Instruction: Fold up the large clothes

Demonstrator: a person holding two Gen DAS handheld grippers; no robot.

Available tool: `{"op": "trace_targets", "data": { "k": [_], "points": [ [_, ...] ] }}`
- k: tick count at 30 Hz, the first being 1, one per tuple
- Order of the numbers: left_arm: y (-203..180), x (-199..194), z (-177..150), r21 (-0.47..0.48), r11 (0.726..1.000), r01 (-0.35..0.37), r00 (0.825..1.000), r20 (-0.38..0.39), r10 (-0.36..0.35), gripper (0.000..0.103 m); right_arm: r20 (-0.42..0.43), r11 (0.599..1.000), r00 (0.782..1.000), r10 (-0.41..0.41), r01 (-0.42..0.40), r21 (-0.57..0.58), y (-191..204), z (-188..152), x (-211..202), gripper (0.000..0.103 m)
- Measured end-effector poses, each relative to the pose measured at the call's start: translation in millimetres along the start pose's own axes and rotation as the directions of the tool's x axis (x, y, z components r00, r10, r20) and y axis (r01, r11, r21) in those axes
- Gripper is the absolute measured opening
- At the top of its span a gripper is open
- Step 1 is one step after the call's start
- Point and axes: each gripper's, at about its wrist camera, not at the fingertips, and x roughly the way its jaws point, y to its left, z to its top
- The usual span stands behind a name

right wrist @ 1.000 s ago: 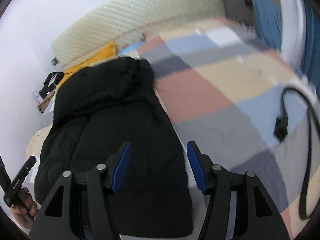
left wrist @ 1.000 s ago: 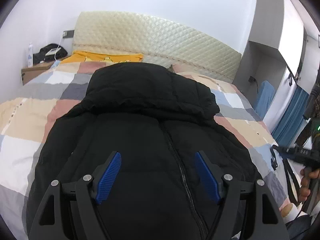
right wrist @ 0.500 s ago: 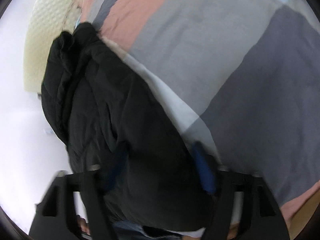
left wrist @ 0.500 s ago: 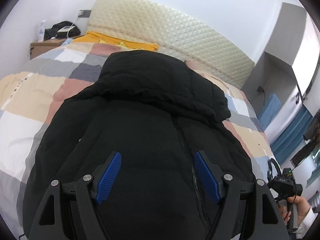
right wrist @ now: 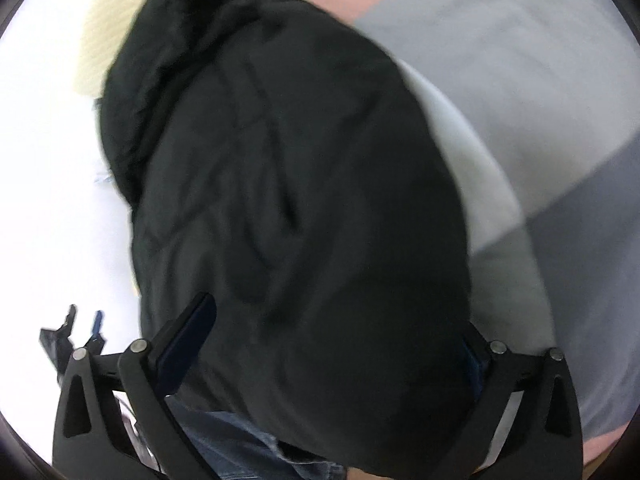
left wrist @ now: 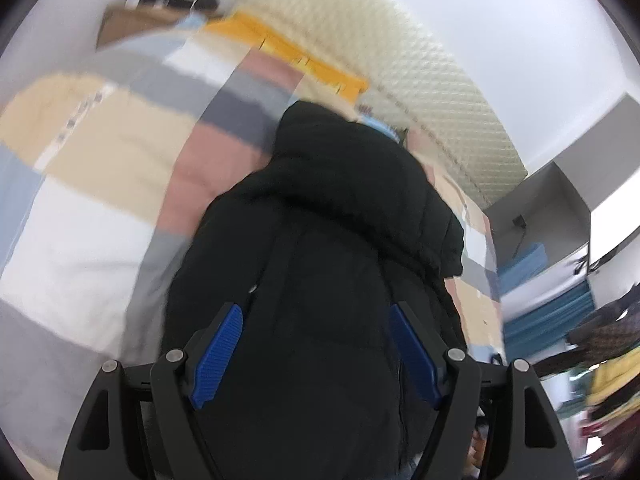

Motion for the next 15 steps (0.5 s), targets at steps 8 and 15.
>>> {"op": "trace_targets", "data": {
  "k": [8, 15],
  "points": [
    [89.8, -3.3, -3.1, -0.194, 0.972, -0.132, 0.988, -0.1, 0.115, 0.076, 0.082, 0.991, 0.995, -0.049, 0.059, -0.121, 31.5, -0.4, -8.8, 0.018],
    [123.1, 37.2, -23.1, -0.319, 0.942, -0.103, 0.97, -0.244, 0.024, 0.075, 0.235, 0.99, 0.971, 0.034, -0.001, -0.14, 54.8, 1.4, -37.3, 0.014]
  ]
}}
